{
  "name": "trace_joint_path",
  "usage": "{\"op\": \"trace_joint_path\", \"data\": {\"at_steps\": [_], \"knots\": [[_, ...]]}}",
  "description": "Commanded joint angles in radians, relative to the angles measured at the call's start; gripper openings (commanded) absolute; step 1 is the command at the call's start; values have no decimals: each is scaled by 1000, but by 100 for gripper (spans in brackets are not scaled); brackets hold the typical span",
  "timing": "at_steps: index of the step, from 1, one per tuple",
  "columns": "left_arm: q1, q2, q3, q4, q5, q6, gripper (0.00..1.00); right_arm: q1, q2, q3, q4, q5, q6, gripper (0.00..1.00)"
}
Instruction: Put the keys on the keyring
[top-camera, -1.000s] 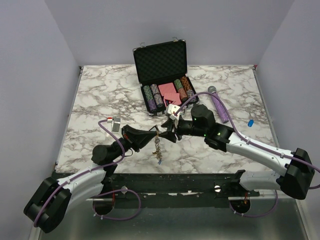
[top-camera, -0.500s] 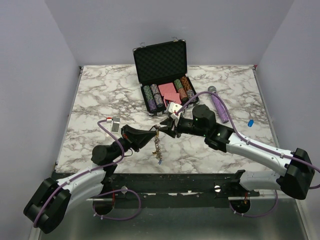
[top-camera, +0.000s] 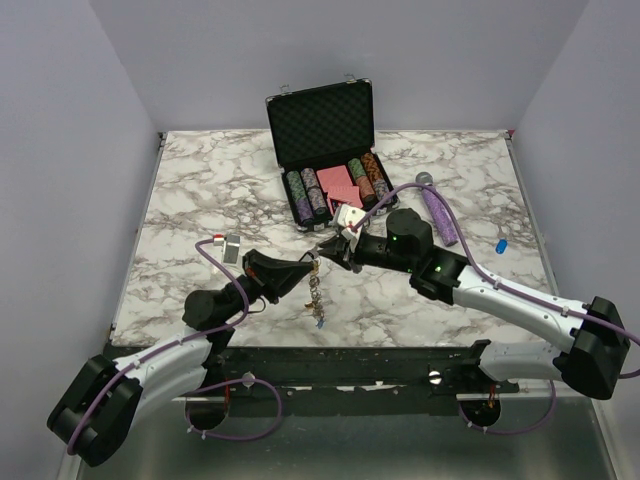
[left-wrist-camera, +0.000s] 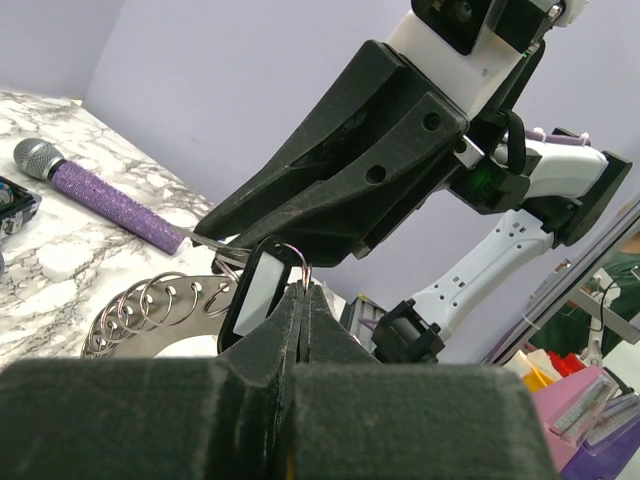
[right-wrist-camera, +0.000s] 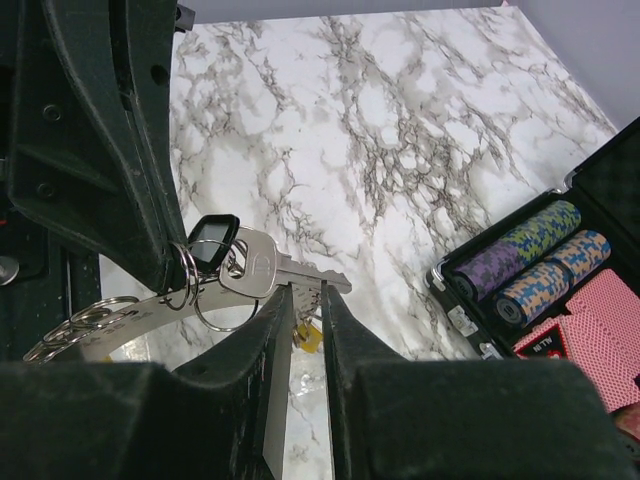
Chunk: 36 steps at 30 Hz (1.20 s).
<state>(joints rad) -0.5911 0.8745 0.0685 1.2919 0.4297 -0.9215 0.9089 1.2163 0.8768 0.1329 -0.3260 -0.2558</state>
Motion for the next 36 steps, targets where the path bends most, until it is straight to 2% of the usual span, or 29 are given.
{"op": "trace_joint_path", "data": {"at_steps": [1, 20, 24, 27, 30, 36], "knots": [[2, 1, -6, 302, -19, -13, 0, 7, -6, 37, 33, 13, -16, 25], [2, -17, -12, 302, -25, -17, 0, 44, 69, 116, 48, -91, 4, 25], [5, -35, -25, 300, -39, -17, 0, 42, 66, 162, 24, 5, 24, 32], [7, -43, -33, 300, -42, -11, 0, 38, 48, 208, -74, 12, 36, 39], [7, -57, -36, 300, -35, 4, 0, 35, 28, 234, -183, -51, 65, 45], [11, -85, -44, 300, -22, 41, 0, -13, 15, 267, -340, -298, 148, 50]]}}
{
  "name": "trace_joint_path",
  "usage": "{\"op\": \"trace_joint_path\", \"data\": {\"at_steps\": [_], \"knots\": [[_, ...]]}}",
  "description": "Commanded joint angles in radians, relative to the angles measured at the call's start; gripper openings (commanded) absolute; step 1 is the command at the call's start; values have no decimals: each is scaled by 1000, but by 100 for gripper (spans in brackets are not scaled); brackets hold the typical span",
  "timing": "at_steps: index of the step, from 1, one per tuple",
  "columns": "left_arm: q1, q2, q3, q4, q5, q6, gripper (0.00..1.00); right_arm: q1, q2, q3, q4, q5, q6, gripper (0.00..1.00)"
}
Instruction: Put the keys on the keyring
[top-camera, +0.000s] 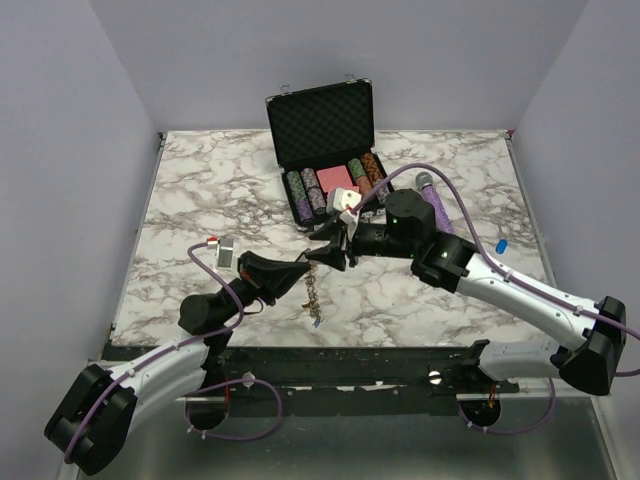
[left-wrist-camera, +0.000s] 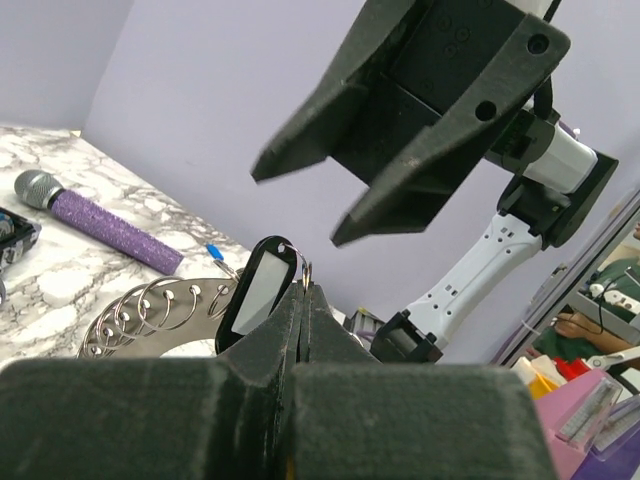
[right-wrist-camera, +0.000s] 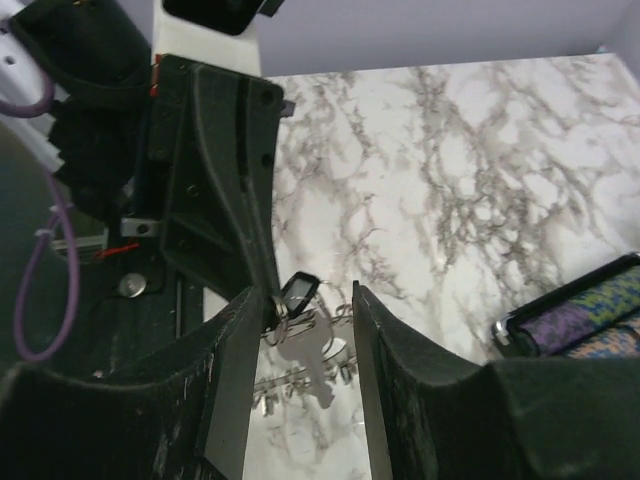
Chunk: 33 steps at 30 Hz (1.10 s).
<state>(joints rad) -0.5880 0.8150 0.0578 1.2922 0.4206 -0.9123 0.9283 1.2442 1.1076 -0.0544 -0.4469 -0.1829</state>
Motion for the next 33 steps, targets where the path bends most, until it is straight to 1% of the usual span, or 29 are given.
{"op": "trace_joint_path", "data": {"at_steps": [1, 4, 6, 11, 15, 19, 25, 33], "knots": [[10, -27, -33, 299, -5, 38, 0, -45, -9, 43, -171, -211, 91, 50], [11, -33, -35, 300, 6, 52, 0, -91, 11, 52, -191, -320, 144, 50], [10, -36, -36, 302, 9, 59, 0, -98, 18, 55, -190, -377, 152, 49], [10, -33, -33, 300, 23, 70, 0, -98, 37, 58, -188, -430, 155, 44], [11, -30, -30, 302, 30, 75, 0, -98, 55, 49, -144, -473, 180, 38], [13, -27, -26, 300, 37, 75, 0, -98, 70, 51, -124, -464, 215, 35], [11, -33, -27, 300, 40, 75, 0, -105, 80, 55, -107, -398, 250, 36], [11, -39, -33, 300, 40, 73, 0, -131, 70, 66, -137, -395, 235, 37]]}}
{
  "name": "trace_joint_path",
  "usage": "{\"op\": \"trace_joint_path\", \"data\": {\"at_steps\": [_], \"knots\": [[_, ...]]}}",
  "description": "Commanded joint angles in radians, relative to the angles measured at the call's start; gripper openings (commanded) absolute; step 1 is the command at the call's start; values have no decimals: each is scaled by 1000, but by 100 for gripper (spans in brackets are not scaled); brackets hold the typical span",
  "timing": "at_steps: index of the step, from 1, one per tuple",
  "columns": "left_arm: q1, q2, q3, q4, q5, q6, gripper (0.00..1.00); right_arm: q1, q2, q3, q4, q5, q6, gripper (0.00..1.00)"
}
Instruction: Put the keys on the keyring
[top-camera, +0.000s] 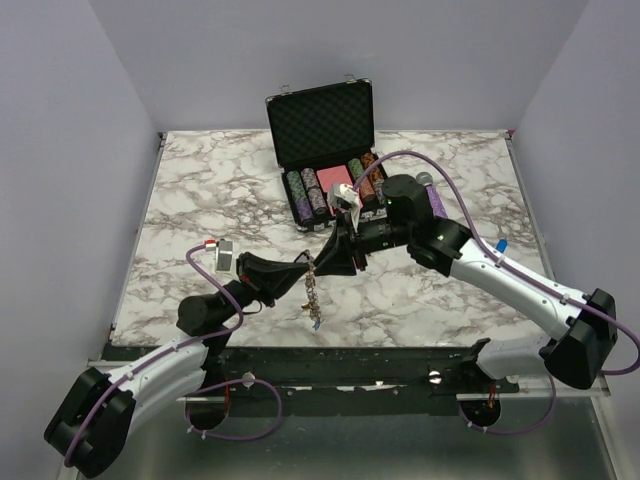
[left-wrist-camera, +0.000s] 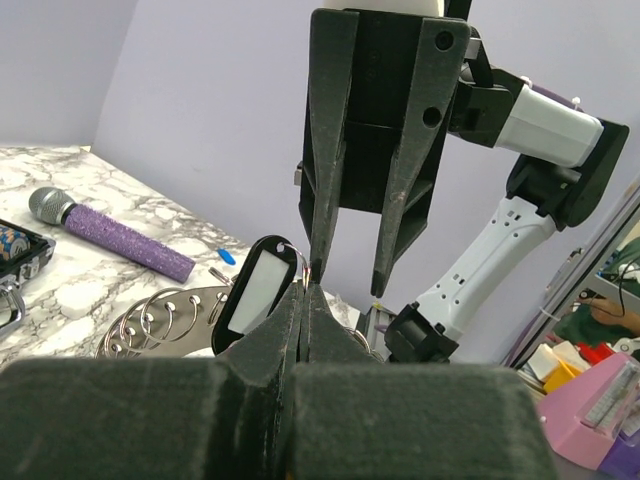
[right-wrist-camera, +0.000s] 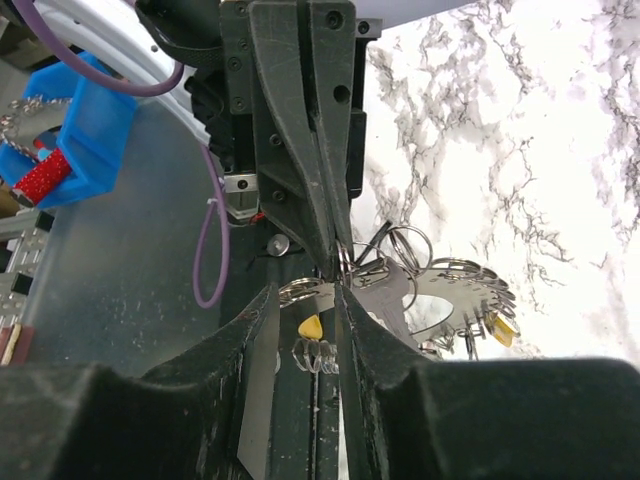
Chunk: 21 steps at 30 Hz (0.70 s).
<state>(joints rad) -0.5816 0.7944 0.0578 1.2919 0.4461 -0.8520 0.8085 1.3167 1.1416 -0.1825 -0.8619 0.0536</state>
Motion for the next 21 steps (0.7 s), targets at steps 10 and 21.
{"op": "trace_joint_path", "data": {"at_steps": [10, 21], "knots": [[5, -23, -32, 302, 14, 10, 0, -12, 30, 20, 28, 31, 40, 36], [6, -8, -29, 300, 11, 16, 0, -3, 59, 24, 71, 1, 86, 27]]}}
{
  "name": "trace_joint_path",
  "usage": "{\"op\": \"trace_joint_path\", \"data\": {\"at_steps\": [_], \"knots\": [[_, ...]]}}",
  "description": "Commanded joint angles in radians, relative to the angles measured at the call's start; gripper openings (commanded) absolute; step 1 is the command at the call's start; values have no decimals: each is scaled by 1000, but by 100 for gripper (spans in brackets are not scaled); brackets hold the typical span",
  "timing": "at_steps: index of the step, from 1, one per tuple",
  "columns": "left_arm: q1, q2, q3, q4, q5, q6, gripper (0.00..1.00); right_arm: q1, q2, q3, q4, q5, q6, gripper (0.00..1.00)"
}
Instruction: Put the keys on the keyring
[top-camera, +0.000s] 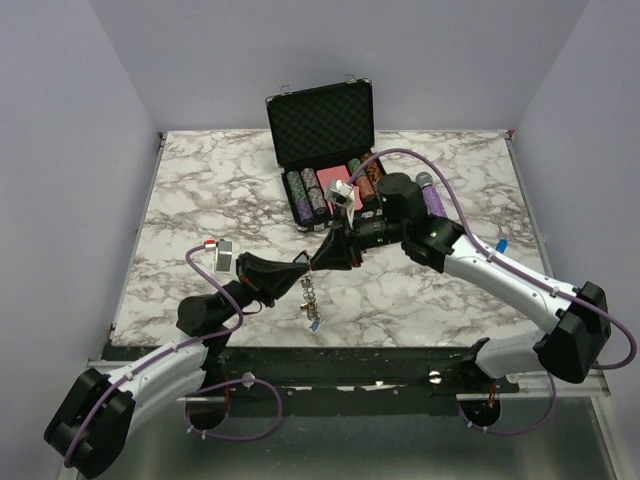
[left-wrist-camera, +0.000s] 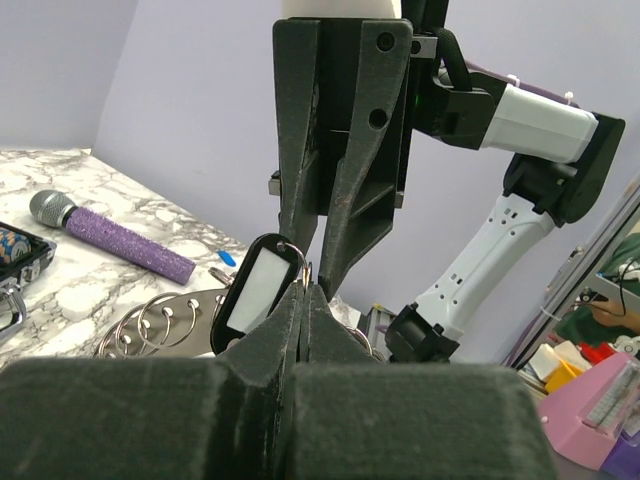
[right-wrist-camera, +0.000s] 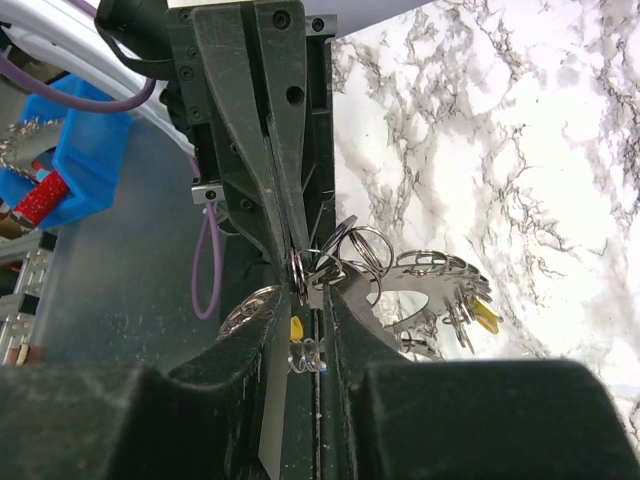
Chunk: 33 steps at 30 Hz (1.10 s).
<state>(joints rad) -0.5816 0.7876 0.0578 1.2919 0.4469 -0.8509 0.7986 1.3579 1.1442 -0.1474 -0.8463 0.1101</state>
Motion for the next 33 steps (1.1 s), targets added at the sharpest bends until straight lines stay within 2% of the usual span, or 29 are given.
{"op": "trace_joint_path", "data": {"at_steps": [1, 11, 15, 19, 25, 33], "knots": [[5, -1, -27, 300, 10, 15, 0, 8, 24, 22, 37, -16, 33, 26], [5, 1, -30, 300, 12, 21, 0, 10, 27, 28, 28, -8, 43, 9], [5, 4, -35, 299, 18, 24, 0, 10, 30, 49, -7, -56, 1, 1], [6, 13, -39, 297, 29, 24, 0, 10, 29, 58, -27, -96, -21, 0], [6, 19, -50, 273, 36, 35, 0, 8, 26, 54, -41, -59, -15, 0], [5, -30, -82, 222, 32, 32, 33, -29, 21, 37, -49, -22, 0, 0]]}}
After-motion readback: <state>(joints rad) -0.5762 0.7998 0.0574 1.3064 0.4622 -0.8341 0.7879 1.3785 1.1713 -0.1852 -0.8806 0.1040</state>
